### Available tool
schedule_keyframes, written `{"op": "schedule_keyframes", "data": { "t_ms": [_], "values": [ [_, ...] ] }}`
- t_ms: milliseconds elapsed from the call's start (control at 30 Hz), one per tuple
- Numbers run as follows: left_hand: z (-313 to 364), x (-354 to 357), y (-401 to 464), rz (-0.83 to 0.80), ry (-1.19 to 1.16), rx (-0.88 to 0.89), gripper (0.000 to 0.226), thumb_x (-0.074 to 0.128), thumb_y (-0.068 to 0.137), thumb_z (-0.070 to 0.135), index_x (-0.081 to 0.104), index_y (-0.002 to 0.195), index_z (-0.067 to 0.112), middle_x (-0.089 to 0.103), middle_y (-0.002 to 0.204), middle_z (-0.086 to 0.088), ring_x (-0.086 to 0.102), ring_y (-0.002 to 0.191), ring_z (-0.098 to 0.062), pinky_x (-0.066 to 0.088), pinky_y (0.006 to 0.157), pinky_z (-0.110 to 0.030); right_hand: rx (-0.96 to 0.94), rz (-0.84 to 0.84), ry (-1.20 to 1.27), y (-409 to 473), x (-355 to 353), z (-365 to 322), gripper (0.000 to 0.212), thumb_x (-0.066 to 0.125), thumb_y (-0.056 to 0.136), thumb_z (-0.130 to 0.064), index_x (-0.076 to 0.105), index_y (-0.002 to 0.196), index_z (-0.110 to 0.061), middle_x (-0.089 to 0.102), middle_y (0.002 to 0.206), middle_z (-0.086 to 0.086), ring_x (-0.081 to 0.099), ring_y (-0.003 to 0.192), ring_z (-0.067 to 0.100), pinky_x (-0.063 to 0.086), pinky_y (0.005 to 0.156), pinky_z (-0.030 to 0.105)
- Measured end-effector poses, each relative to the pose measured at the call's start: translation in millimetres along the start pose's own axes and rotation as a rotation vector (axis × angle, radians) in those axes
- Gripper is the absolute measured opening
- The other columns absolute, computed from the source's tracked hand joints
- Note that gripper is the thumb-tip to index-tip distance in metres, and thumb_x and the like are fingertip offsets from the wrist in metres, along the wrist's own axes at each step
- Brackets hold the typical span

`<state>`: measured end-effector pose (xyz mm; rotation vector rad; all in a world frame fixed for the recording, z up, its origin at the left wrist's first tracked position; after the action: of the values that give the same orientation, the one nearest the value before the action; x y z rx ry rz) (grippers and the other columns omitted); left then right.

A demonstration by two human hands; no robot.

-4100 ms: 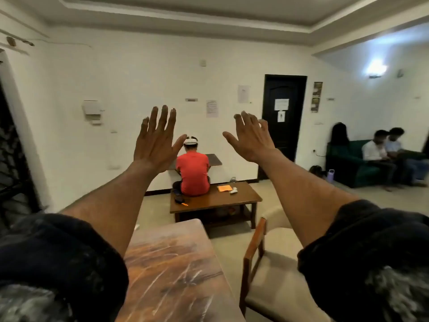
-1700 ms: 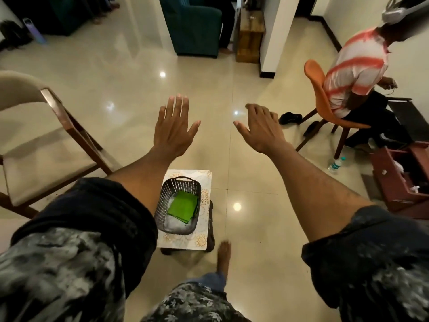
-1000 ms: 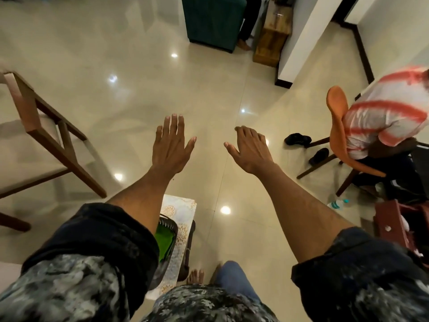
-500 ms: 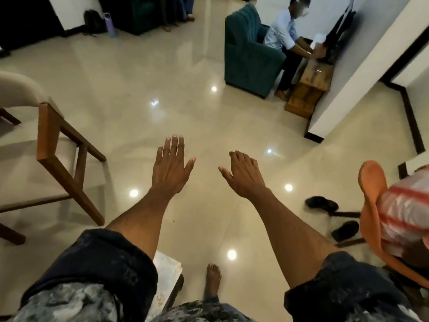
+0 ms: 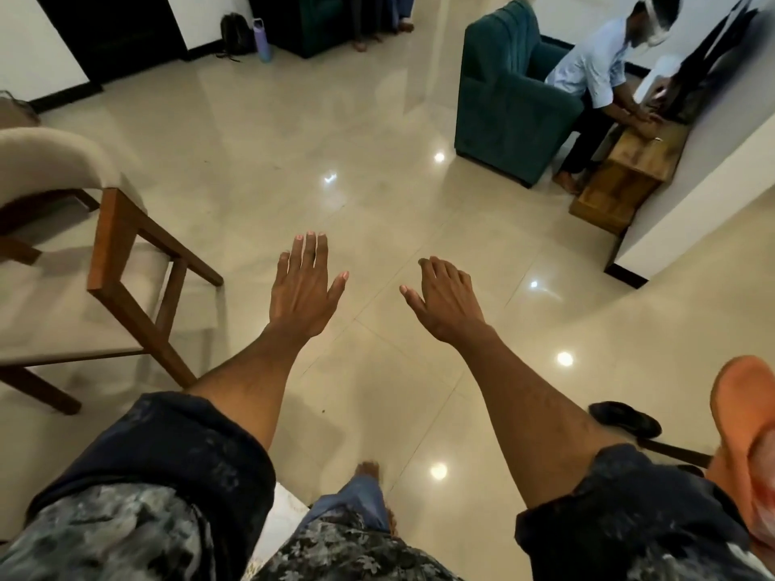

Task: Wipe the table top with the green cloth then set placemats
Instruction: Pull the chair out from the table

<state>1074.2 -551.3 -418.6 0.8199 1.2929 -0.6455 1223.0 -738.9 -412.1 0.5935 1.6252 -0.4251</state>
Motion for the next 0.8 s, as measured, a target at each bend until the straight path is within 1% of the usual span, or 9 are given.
{"op": "schedule_keyframes", "data": {
  "t_ms": [200, 300, 367, 400, 533, 667, 700, 767, 800],
  "values": [
    [-0.9, 13.2, 50.9, -0.013, 0.001, -0.029, 0.075, 0.025, 0.110, 0.055, 0.017, 0.165, 0.006, 0.023, 0.172, -0.017, 0.018, 0.161, -0.034, 0.022, 0.127, -0.050, -0.030, -0.005, 0.000, 54.0, 6.5, 16.4, 0.062, 0.032, 0.109, -0.057, 0.045, 0.145, -0.008, 0.053, 0.143, 0.012, 0.050, 0.133, 0.032, 0.040, 0.111, 0.046],
    [-12.4, 17.6, 74.0, 0.004, 0.013, -0.064, 0.076, 0.021, 0.110, 0.056, 0.017, 0.165, 0.005, 0.023, 0.171, -0.018, 0.017, 0.161, -0.034, 0.022, 0.127, -0.050, -0.050, -0.005, 0.007, 84.9, 8.3, 15.4, 0.062, 0.033, 0.109, -0.057, 0.047, 0.143, -0.007, 0.055, 0.140, 0.012, 0.051, 0.132, 0.033, 0.041, 0.111, 0.047],
    [-27.9, 23.9, 97.2, -0.021, -0.001, -0.104, 0.076, 0.023, 0.109, 0.056, 0.016, 0.166, 0.005, 0.022, 0.172, -0.018, 0.016, 0.161, -0.034, 0.022, 0.127, -0.050, -0.080, -0.024, 0.012, 120.3, 14.1, 11.5, 0.062, 0.034, 0.109, -0.057, 0.048, 0.143, -0.006, 0.055, 0.139, 0.013, 0.051, 0.131, 0.033, 0.041, 0.110, 0.047],
    [-30.8, 23.1, 95.6, -0.007, 0.005, -0.107, 0.077, 0.024, 0.109, 0.056, 0.016, 0.166, 0.005, 0.022, 0.172, -0.018, 0.016, 0.161, -0.034, 0.022, 0.128, -0.050, -0.086, -0.019, 0.018, 121.6, 14.5, 8.1, 0.062, 0.034, 0.109, -0.056, 0.048, 0.142, -0.006, 0.055, 0.139, 0.013, 0.051, 0.131, 0.033, 0.041, 0.110, 0.047],
    [-64.6, 30.3, 120.9, -0.050, 0.009, -0.171, 0.078, 0.021, 0.108, 0.058, 0.014, 0.166, 0.006, 0.019, 0.173, -0.017, 0.014, 0.162, -0.033, 0.020, 0.129, -0.050, -0.141, -0.032, 0.032, 172.9, 22.0, -13.7, 0.061, 0.033, 0.109, -0.056, 0.048, 0.142, -0.007, 0.055, 0.140, 0.012, 0.050, 0.132, 0.032, 0.041, 0.110, 0.046],
    [-99.8, 30.4, 147.0, -0.061, 0.001, -0.246, 0.077, 0.020, 0.109, 0.058, 0.009, 0.167, 0.008, 0.013, 0.174, -0.015, 0.008, 0.163, -0.031, 0.015, 0.130, -0.048, -0.203, -0.037, 0.036, 220.5, 32.0, -40.5, 0.062, 0.033, 0.109, -0.056, 0.047, 0.144, -0.007, 0.053, 0.144, 0.012, 0.048, 0.136, 0.032, 0.039, 0.112, 0.045],
    [-97.3, 30.0, 148.6, -0.062, 0.002, -0.245, 0.077, 0.019, 0.109, 0.058, 0.007, 0.167, 0.008, 0.012, 0.175, -0.015, 0.007, 0.163, -0.030, 0.014, 0.130, -0.048, -0.198, -0.037, 0.042, 220.6, 31.7, -38.9, 0.062, 0.033, 0.109, -0.056, 0.046, 0.145, -0.007, 0.052, 0.145, 0.012, 0.047, 0.136, 0.032, 0.038, 0.112, 0.045],
    [-121.3, 26.2, 155.3, -0.044, -0.004, -0.295, 0.078, 0.018, 0.109, 0.058, 0.006, 0.167, 0.009, 0.011, 0.175, -0.014, 0.006, 0.163, -0.030, 0.014, 0.131, -0.048, -0.257, -0.050, 0.024, 247.3, 38.2, -60.4, 0.062, 0.033, 0.109, -0.056, 0.045, 0.145, -0.007, 0.051, 0.146, 0.013, 0.047, 0.138, 0.032, 0.038, 0.113, 0.045],
    [-121.3, 26.0, 156.4, -0.055, -0.014, -0.299, 0.078, 0.017, 0.109, 0.059, 0.006, 0.168, 0.009, 0.011, 0.175, -0.013, 0.005, 0.163, -0.029, 0.013, 0.131, -0.048, -0.257, -0.052, 0.024, 247.7, 39.9, -59.3, 0.063, 0.032, 0.109, -0.056, 0.045, 0.146, -0.007, 0.051, 0.146, 0.013, 0.047, 0.138, 0.032, 0.038, 0.113, 0.045]
  ]
}}
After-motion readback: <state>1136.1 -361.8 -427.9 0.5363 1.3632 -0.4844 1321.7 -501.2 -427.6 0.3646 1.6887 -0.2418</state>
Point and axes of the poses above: each hand's wrist, its own y-axis towards the middle knuckle, its own x-axis out of the palm, z = x × y, the point moved 7 cm from there along y, towards the middle knuckle
